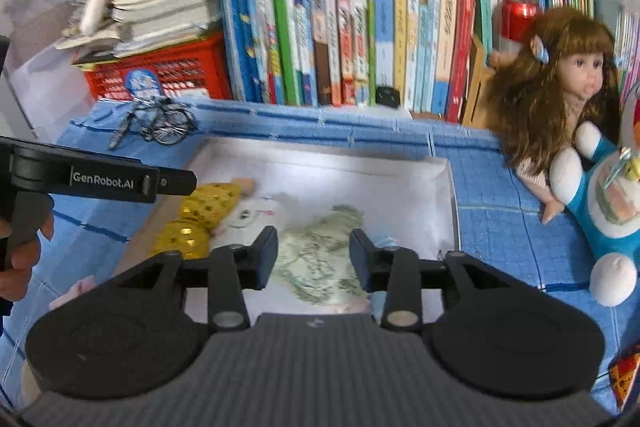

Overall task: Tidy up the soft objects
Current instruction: 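Lower the cork block and scrunchie into the tray and open both tools, then withdraw both tools from the tray toward the remaining table items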

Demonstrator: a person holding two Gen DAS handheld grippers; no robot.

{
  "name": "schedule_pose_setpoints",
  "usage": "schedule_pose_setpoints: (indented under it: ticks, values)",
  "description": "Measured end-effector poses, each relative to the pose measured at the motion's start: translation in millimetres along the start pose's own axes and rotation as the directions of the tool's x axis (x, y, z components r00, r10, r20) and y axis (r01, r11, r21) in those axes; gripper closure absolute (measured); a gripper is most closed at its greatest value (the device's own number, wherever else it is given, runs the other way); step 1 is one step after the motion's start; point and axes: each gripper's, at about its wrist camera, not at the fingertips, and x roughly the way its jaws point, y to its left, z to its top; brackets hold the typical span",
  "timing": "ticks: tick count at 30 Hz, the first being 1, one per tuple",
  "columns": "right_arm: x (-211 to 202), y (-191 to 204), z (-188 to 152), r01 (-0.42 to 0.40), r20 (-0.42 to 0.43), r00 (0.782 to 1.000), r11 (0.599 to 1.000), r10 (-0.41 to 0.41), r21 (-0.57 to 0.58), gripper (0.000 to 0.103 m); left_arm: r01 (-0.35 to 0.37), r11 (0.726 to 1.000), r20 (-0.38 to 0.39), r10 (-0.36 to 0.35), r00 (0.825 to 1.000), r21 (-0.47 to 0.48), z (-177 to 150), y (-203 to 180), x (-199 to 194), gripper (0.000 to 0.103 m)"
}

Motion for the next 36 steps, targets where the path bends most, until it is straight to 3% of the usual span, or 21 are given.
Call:
schedule_pose_setpoints:
  ticks: [11,21,30,36]
  values:
    - [-63,36,-32,-0.039,0.109,0.993,0.994,0.050,-0.105,0.031,-0.018,0.999,0.113,0.012,0.994,0.045,-46,-3,-78,0.021]
    - [-111,55,-67,-0.070,0.205,0.973,0.982,0.106,-0.176,0.019,0.014,1.000,0.187,-0.016,0.982,0.013,-92,13,-130,0.016]
    - [-132,66,-108,-0.081,0.246,0.959,0.970,0.139,-0.229,0.014,0.012,1.000,0.252,-0.015,0.968,0.016,-138,28,-162,0.011]
    - [-134,74,-136,-0.081,0.243,0.957,0.952,0.157,-0.294,0.011,-0.053,0.999,0.252,0.049,0.966,0.007,-161,43,-161,0.011]
